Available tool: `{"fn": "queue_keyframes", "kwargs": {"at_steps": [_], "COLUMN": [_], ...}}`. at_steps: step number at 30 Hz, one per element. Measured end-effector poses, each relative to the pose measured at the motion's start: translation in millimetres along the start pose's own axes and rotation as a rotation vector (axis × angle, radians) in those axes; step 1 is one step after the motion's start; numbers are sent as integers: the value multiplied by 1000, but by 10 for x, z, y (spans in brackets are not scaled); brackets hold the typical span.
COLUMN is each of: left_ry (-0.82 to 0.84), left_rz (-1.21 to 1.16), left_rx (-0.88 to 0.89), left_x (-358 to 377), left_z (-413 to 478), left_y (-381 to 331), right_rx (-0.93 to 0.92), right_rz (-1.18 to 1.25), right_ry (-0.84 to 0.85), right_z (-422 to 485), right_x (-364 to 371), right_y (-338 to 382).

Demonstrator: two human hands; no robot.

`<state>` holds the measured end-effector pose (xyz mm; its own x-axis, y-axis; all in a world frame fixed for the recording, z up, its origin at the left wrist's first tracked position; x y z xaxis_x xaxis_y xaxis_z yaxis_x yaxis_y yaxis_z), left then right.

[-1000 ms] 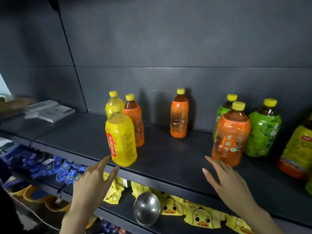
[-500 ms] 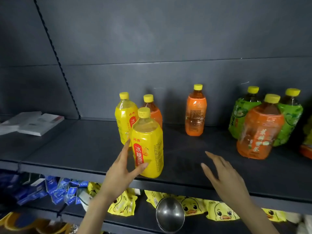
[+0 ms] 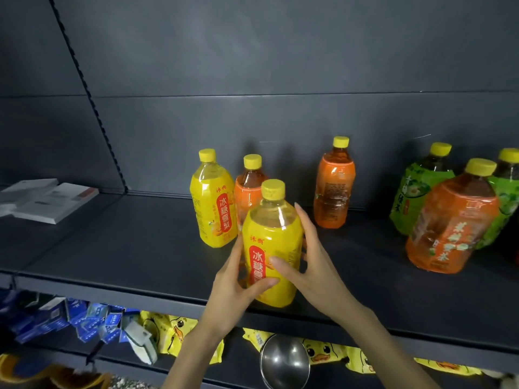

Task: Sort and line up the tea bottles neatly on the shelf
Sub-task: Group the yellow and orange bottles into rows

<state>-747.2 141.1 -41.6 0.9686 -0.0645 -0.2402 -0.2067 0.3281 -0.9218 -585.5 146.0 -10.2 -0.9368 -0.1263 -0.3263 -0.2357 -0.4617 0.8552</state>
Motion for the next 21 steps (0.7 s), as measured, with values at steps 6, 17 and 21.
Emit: {"fn": "queue_keyframes", "kwargs": {"at_steps": [6,17,21], "left_ry": [134,-628,-514], "left_rz": [58,284,86], "left_rx": [56,53,-67], "left_x": [-48,-603,-677], "left_z": [60,812,1013], "left_y": [-45,184,340], "right_rx": [-19,-1,0], "right_rz": [72,85,97], "right_ry": [-90,-113,-120], "right_z": [4,3,-2], "right_x": [-249,-265,-267], "right_y": [-120,-191,-217]}}
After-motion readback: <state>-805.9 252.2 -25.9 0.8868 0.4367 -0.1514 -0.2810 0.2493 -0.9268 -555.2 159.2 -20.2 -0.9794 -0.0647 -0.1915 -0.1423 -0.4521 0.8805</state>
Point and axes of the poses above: each hand's wrist, its own z-axis towards the middle knuckle, its own x-axis out of the palm, y = z × x, the point moved 2 cm from there along z, towards the middle knuckle, and after that the axes turned 2 degrees about -z, right-handed, at the moved point
